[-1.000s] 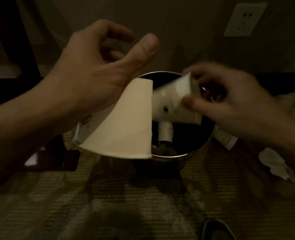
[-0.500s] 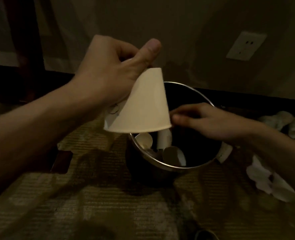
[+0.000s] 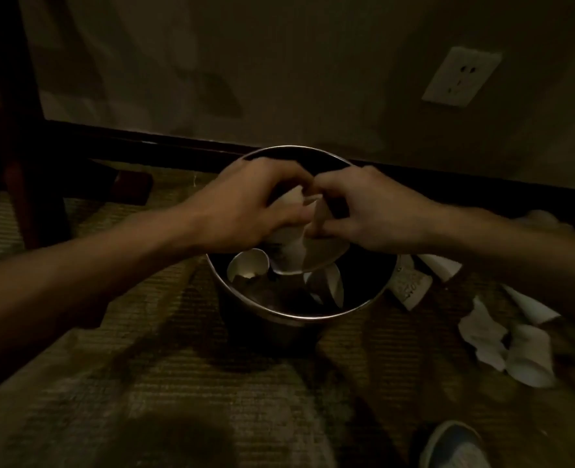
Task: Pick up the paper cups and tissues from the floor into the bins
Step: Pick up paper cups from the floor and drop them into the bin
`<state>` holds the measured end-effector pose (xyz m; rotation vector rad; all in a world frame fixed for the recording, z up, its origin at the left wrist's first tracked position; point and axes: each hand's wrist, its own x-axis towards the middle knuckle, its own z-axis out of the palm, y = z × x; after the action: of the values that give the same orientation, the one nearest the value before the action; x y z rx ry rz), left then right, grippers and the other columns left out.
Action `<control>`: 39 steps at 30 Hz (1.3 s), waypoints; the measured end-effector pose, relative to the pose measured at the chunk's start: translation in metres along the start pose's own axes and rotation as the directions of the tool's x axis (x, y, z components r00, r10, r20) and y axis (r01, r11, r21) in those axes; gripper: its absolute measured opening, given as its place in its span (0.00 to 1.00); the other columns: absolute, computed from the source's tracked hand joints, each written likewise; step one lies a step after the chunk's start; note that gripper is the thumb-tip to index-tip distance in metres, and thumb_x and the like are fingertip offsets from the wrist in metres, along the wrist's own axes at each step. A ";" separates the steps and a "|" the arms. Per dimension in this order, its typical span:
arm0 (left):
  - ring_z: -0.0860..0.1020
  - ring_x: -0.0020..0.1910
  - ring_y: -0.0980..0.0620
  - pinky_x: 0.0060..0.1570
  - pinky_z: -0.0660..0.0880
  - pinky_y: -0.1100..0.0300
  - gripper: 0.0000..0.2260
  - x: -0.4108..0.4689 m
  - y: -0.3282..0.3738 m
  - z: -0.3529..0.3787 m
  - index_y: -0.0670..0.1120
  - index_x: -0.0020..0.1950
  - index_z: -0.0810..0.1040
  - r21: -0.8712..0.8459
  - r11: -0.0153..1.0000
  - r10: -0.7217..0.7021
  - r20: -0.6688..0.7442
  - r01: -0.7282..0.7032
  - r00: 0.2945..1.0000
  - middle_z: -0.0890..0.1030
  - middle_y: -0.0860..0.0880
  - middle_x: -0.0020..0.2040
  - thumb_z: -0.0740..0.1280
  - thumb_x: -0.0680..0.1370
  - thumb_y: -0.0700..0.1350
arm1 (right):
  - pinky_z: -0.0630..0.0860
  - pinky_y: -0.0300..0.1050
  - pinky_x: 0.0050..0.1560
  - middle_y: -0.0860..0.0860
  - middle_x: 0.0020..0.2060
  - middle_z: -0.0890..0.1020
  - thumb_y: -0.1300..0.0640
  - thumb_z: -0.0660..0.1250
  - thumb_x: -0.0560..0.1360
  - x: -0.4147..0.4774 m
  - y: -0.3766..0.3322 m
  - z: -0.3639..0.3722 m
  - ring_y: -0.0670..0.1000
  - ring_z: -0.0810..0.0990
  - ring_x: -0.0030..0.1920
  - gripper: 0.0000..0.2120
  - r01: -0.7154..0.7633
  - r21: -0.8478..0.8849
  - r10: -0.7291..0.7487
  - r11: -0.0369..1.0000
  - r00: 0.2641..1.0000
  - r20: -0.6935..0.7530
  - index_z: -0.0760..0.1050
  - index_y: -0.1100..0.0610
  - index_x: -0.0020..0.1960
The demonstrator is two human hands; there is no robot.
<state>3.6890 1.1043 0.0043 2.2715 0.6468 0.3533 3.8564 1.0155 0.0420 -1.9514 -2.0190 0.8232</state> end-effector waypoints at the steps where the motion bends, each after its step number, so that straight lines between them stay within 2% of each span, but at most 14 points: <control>1: 0.76 0.52 0.70 0.45 0.73 0.69 0.16 0.000 -0.004 0.003 0.59 0.63 0.76 0.038 0.999 -0.025 0.028 0.024 0.999 0.78 0.65 0.51 0.70 0.75 0.55 | 0.79 0.44 0.52 0.44 0.49 0.82 0.55 0.72 0.74 0.004 0.005 0.005 0.41 0.80 0.52 0.14 0.004 -0.042 -0.003 0.999 1.000 0.031 0.77 0.48 0.58; 3: 0.75 0.51 0.69 0.46 0.73 0.68 0.17 0.003 -0.009 0.007 0.60 0.63 0.76 0.061 0.996 -0.074 0.093 0.068 0.993 0.77 0.65 0.51 0.72 0.75 0.51 | 0.79 0.49 0.53 0.48 0.54 0.81 0.55 0.71 0.74 0.009 0.015 0.014 0.47 0.79 0.54 0.14 0.020 -0.131 -0.010 0.991 0.997 0.077 0.77 0.51 0.60; 7: 0.77 0.53 0.63 0.50 0.74 0.63 0.16 0.008 -0.009 0.021 0.64 0.54 0.75 0.152 0.985 -0.115 0.237 0.079 0.965 0.79 0.61 0.52 0.75 0.72 0.50 | 0.78 0.48 0.50 0.53 0.55 0.78 0.55 0.69 0.76 0.006 0.029 0.030 0.52 0.79 0.52 0.12 0.064 -0.279 -0.033 0.958 0.993 0.117 0.77 0.53 0.60; 10: 0.78 0.50 0.64 0.49 0.76 0.64 0.18 0.015 -0.004 0.035 0.63 0.53 0.76 0.176 0.979 -0.154 0.340 0.098 0.928 0.81 0.60 0.51 0.78 0.69 0.51 | 0.78 0.47 0.49 0.50 0.52 0.79 0.54 0.68 0.76 -0.007 0.036 0.032 0.49 0.79 0.50 0.09 0.056 -0.218 -0.035 0.974 0.995 0.098 0.79 0.51 0.56; 13: 0.78 0.48 0.66 0.44 0.75 0.70 0.17 0.027 0.005 0.045 0.63 0.51 0.75 0.180 0.978 -0.176 0.441 0.105 0.880 0.80 0.60 0.48 0.79 0.68 0.52 | 0.76 0.43 0.43 0.45 0.44 0.80 0.53 0.68 0.76 -0.020 0.044 0.021 0.42 0.78 0.43 0.05 0.096 -0.098 -0.106 0.991 0.989 -0.102 0.80 0.51 0.52; 17: 0.80 0.48 0.65 0.52 0.79 0.59 0.18 0.042 0.020 0.032 0.59 0.56 0.79 0.239 0.970 -0.166 0.512 0.046 0.843 0.82 0.61 0.49 0.72 0.69 0.63 | 0.73 0.31 0.37 0.41 0.37 0.79 0.54 0.68 0.76 -0.025 0.069 0.006 0.39 0.78 0.39 0.02 0.088 0.139 -0.009 0.986 0.873 -0.487 0.79 0.51 0.47; 20: 0.81 0.39 0.65 0.38 0.79 0.66 0.15 0.065 0.031 -0.005 0.60 0.49 0.82 0.034 0.999 -0.002 0.417 -0.013 0.909 0.84 0.60 0.42 0.67 0.71 0.67 | 0.74 0.32 0.37 0.43 0.37 0.80 0.55 0.68 0.76 -0.011 0.101 -0.006 0.40 0.79 0.39 0.03 0.042 0.319 0.168 0.947 0.782 -0.600 0.78 0.49 0.44; 23: 0.76 0.25 0.59 0.25 0.71 0.69 0.20 0.101 0.017 -0.033 0.50 0.43 0.83 -0.190 0.982 0.022 0.079 -0.007 0.997 0.80 0.51 0.29 0.70 0.69 0.67 | 0.73 0.36 0.36 0.43 0.37 0.79 0.54 0.68 0.77 0.014 0.143 -0.004 0.41 0.77 0.37 0.07 -0.083 0.482 0.356 0.872 0.783 -0.510 0.76 0.45 0.41; 26: 0.73 0.24 0.56 0.22 0.70 0.66 0.20 0.136 -0.027 -0.038 0.43 0.41 0.81 -0.297 0.945 -0.156 -0.035 0.139 0.987 0.77 0.49 0.29 0.71 0.67 0.61 | 0.74 0.43 0.41 0.49 0.39 0.81 0.54 0.67 0.77 0.046 0.179 0.013 0.47 0.79 0.39 0.07 -0.236 0.571 0.481 0.786 0.815 -0.325 0.76 0.47 0.40; 29: 0.77 0.33 0.53 0.28 0.74 0.66 0.10 0.158 -0.084 -0.030 0.49 0.44 0.81 -0.314 0.878 -0.371 0.031 0.361 0.928 0.80 0.44 0.39 0.69 0.69 0.53 | 0.75 0.40 0.35 0.51 0.41 0.82 0.51 0.64 0.79 0.085 0.197 0.027 0.47 0.80 0.36 0.06 -0.324 0.614 0.508 0.720 0.849 -0.148 0.75 0.47 0.42; 32: 0.79 0.41 0.52 0.33 0.77 0.66 0.05 0.166 -0.137 -0.012 0.51 0.50 0.80 -0.328 0.790 -0.504 0.133 0.518 0.853 0.82 0.44 0.48 0.69 0.75 0.48 | 0.73 0.33 0.37 0.50 0.50 0.82 0.49 0.62 0.80 0.119 0.210 0.039 0.43 0.79 0.43 0.06 -0.388 0.507 0.496 0.770 0.864 -0.090 0.76 0.48 0.47; 34: 0.82 0.46 0.50 0.42 0.81 0.61 0.14 0.167 -0.165 0.002 0.49 0.59 0.79 -0.318 0.739 -0.555 0.214 0.594 0.804 0.82 0.46 0.52 0.71 0.74 0.50 | 0.71 0.36 0.52 0.50 0.60 0.79 0.48 0.61 0.80 0.135 0.218 0.048 0.48 0.78 0.57 0.10 -0.423 0.374 0.481 0.825 0.874 -0.072 0.77 0.48 0.59; 36: 0.82 0.54 0.46 0.55 0.80 0.49 0.24 0.171 -0.183 0.013 0.51 0.65 0.75 -0.295 0.712 -0.581 0.263 0.637 0.770 0.80 0.47 0.56 0.72 0.71 0.54 | 0.66 0.44 0.67 0.50 0.69 0.73 0.47 0.62 0.80 0.146 0.226 0.053 0.52 0.69 0.70 0.17 -0.460 0.203 0.477 0.864 0.878 -0.043 0.72 0.48 0.68; 39: 0.79 0.58 0.51 0.51 0.82 0.52 0.33 0.182 -0.192 0.022 0.60 0.71 0.67 -0.270 0.711 -0.547 0.366 0.649 0.753 0.76 0.52 0.63 0.71 0.67 0.60 | 0.59 0.51 0.74 0.50 0.74 0.66 0.45 0.61 0.80 0.158 0.236 0.056 0.56 0.59 0.75 0.22 -0.502 0.097 0.501 0.859 0.865 0.038 0.66 0.47 0.73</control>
<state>3.7844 1.3071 -0.1384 1.5716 1.0364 -0.1419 4.0120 1.1468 -0.1634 -2.4513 -1.4365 1.0192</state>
